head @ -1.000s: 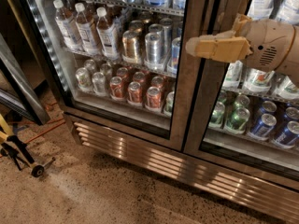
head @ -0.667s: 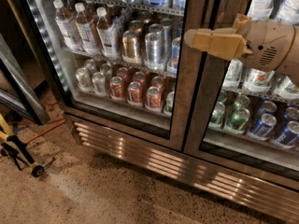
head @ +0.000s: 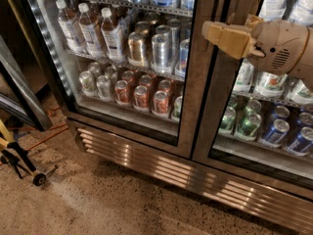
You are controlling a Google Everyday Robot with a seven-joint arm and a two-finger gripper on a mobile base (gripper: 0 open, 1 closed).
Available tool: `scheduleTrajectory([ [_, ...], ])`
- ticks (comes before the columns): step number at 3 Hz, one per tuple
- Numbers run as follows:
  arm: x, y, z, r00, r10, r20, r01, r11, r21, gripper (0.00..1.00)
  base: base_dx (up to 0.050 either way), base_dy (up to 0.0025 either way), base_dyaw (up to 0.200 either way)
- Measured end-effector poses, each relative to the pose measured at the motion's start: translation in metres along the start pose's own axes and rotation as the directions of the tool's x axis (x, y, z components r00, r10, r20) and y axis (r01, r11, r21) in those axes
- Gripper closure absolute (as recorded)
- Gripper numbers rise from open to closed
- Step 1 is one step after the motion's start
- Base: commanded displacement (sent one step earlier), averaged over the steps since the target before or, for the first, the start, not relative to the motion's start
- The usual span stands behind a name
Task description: Open right fridge door
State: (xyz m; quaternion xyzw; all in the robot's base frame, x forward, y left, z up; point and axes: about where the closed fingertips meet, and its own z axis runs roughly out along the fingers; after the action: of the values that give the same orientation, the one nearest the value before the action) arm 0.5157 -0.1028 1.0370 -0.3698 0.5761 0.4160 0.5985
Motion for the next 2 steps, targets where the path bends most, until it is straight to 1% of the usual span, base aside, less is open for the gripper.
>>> scheduleTrajectory([
  [1,0.0000,0.0000,0.0001,1.000,0.000,0.000,0.000,1.0000,0.000,1.00,0.000,0.00000,0.000],
  [2,0.0000,0.0000,0.0001,1.000,0.000,0.000,0.000,1.0000,0.000,1.00,-0.050,0.00000,0.000],
])
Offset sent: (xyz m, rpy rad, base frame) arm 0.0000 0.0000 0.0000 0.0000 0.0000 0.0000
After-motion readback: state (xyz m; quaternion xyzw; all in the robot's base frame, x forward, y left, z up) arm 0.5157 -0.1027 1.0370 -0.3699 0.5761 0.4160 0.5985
